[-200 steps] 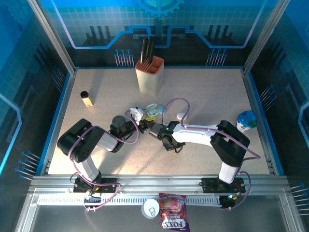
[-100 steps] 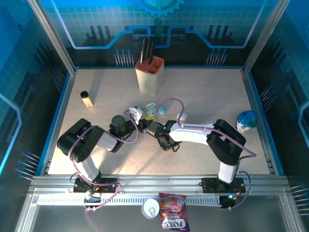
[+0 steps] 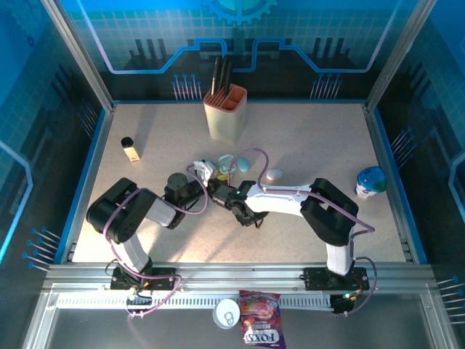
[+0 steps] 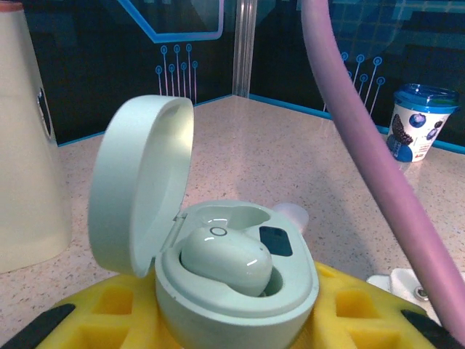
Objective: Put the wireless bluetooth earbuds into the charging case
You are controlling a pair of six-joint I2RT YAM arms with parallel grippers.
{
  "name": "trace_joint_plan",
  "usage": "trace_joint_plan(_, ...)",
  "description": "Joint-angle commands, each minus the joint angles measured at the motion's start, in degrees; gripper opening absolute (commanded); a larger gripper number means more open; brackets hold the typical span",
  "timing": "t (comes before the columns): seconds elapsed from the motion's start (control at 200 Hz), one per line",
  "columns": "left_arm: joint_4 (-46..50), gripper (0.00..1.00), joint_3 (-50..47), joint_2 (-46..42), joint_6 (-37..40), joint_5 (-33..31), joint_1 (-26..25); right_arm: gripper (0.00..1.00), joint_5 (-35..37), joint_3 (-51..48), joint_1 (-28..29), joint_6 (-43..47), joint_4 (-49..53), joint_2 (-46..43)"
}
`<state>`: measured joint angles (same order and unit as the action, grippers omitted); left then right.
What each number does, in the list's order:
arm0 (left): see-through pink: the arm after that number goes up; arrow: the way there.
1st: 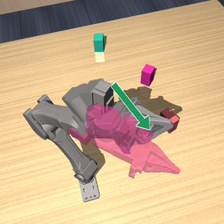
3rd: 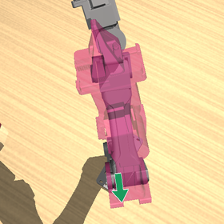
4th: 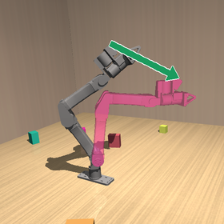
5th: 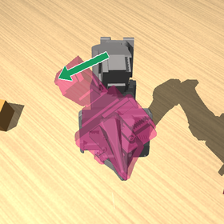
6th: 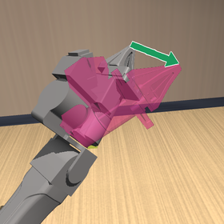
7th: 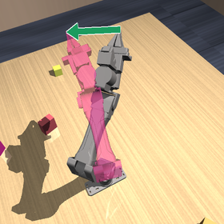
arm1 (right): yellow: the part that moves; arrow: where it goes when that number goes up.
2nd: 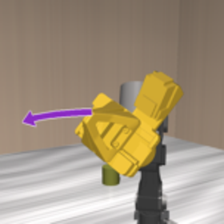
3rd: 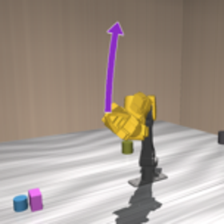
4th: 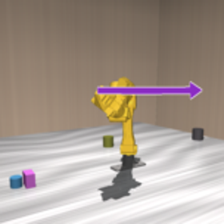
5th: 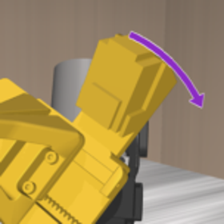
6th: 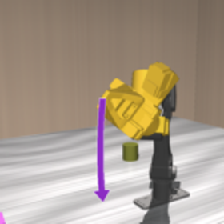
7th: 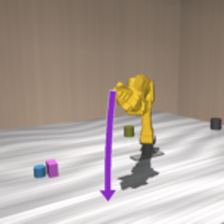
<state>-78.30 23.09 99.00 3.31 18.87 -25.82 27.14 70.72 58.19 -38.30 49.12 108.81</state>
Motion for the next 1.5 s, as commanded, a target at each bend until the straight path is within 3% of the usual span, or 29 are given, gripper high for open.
trace_joint_plan(0.0, -2.03, 0.32, -0.53, 0.14, -0.32, 1.43, 0.07, 0.34, 2.14, 1.34, 1.22, 0.39, 3.03, 1.75)
trace_joint_plan(0.505, -2.03, 0.32, 0.1, 0.38, -0.5, 1.86, 0.25, 0.37, -0.39, 2.12, 1.66, 3.5, 3.2, 4.01)
trace_joint_plan(1.096, -2.05, 0.32, -0.16, 0.03, -0.59, 2.56, 0.34, 0.16, 3.47, 2.45, 1.66, 3.88, 6.33, 3.67)
trace_joint_plan(1.296, -2.05, 0.32, -1.31, -0.7, 1.97, 5.23, 0.34, 0.18, 2.26, -0.12, -0.56, 5.35, 3.63, -5.05)
trace_joint_plan(1.491, -2.06, 0.34, -1.77, -0.75, 2.67, 12.7, 0.34, 0.17, -9.35, -6.1, -5.61, 14.09, -7.93, -19.38)
